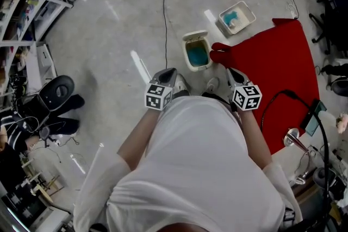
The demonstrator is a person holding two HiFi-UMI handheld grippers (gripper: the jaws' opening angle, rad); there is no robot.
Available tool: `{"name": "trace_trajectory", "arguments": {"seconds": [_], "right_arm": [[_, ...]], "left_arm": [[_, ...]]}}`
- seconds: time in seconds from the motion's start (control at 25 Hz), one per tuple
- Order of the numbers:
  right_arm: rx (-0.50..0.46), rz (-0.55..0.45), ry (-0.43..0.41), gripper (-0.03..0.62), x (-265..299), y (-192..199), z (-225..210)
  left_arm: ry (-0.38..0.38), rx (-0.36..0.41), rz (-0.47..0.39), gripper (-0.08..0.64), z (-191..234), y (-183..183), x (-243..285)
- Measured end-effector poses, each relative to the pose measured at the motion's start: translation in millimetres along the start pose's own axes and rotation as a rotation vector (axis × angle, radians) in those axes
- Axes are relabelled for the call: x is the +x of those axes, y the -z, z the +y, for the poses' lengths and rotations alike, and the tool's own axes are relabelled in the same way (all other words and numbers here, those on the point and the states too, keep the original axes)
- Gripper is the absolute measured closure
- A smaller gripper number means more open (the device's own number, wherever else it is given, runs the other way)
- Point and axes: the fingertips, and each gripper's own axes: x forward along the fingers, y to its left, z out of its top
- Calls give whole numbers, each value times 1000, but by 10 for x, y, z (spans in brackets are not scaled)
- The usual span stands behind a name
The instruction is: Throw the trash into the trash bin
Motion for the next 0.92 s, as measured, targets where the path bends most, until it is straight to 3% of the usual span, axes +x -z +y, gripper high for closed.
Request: {"name": "trace_trajectory", "arguments": {"seconds": [0.92], "right_arm": [[21, -3, -16, 591, -115, 69, -8]], "left_arm": [[-3, -3, 7, 555, -122, 123, -1]]}}
